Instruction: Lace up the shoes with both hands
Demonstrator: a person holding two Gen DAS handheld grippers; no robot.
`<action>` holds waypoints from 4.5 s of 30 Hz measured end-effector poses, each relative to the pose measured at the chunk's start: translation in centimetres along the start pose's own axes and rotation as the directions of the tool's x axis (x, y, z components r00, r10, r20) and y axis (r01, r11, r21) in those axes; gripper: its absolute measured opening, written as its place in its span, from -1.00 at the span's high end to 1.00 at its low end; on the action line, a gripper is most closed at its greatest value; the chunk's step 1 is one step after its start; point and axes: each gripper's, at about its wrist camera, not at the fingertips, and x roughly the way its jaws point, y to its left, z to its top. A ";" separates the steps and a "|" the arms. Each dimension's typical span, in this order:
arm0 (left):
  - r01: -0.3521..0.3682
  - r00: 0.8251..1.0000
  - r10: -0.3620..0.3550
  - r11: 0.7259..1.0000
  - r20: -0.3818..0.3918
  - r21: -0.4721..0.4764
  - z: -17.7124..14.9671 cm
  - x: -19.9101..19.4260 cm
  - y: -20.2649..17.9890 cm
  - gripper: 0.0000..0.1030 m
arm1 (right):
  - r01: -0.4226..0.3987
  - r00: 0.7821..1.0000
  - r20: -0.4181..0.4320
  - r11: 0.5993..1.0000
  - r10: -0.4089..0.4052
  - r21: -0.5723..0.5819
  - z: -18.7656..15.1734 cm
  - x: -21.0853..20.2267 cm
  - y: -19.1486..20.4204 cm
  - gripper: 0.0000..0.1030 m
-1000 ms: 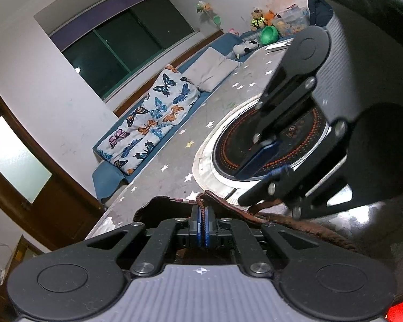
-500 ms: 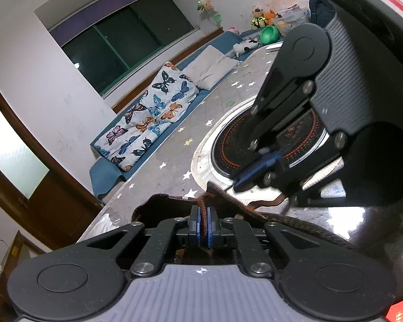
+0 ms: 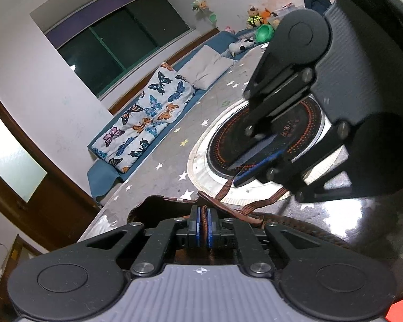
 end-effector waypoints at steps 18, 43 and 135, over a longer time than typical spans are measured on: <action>-0.071 0.997 0.076 0.974 0.016 -0.216 -1.6 -5.9 0.3 0.10 | 0.112 0.994 -0.033 0.987 -0.108 0.115 0.4 -0.4 -0.4 0.97; -0.107 0.957 0.025 0.956 -0.289 -0.273 -6.7 -4.0 0.8 -0.26 | 0.351 0.935 -0.104 0.921 -0.338 0.169 -1.4 -4.8 -6.3 0.97; -0.109 0.946 0.010 0.950 -0.323 -0.292 -6.6 -3.3 0.8 -0.42 | 0.112 0.938 -0.231 0.404 0.260 0.908 -18.9 -10.6 -9.8 0.97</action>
